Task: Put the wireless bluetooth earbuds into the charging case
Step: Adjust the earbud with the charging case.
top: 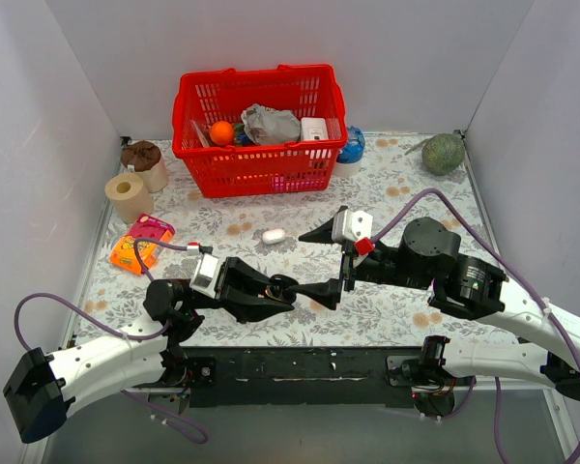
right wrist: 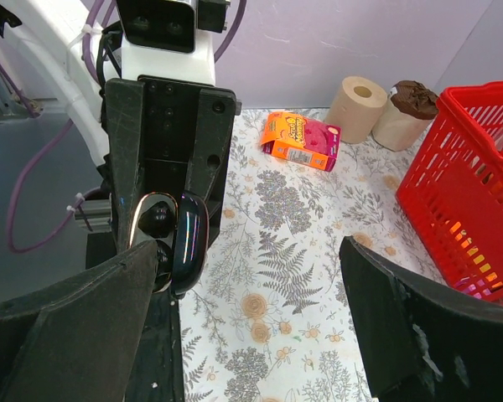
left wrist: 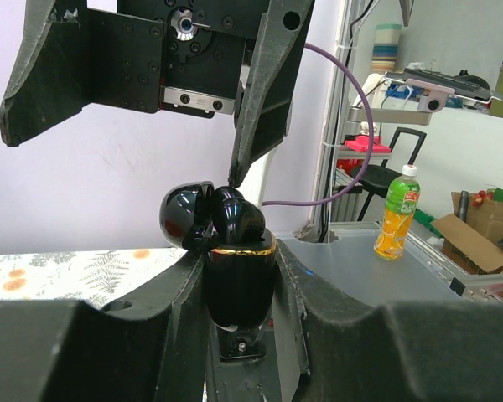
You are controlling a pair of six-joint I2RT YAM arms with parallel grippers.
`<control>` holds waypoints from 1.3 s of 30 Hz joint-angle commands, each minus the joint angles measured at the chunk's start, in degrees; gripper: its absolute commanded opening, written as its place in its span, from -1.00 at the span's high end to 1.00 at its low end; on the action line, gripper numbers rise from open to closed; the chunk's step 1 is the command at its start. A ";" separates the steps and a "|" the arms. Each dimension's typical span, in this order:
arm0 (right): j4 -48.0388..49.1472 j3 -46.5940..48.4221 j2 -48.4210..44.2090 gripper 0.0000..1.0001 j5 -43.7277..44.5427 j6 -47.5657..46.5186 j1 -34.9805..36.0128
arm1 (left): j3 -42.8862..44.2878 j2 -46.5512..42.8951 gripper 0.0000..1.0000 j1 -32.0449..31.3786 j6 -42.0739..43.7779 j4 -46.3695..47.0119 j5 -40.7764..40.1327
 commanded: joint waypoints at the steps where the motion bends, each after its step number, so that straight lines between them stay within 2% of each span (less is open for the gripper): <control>1: 2.40 2.61 0.05 -0.92 -0.10 -0.34 -0.02 | -0.37 -0.72 1.00 -0.09 -0.19 0.37 0.27; 39: 0.37 0.59 -0.66 -0.93 2.01 1.42 -0.10 | -0.37 -2.22 1.00 -0.09 -0.27 1.43 -1.23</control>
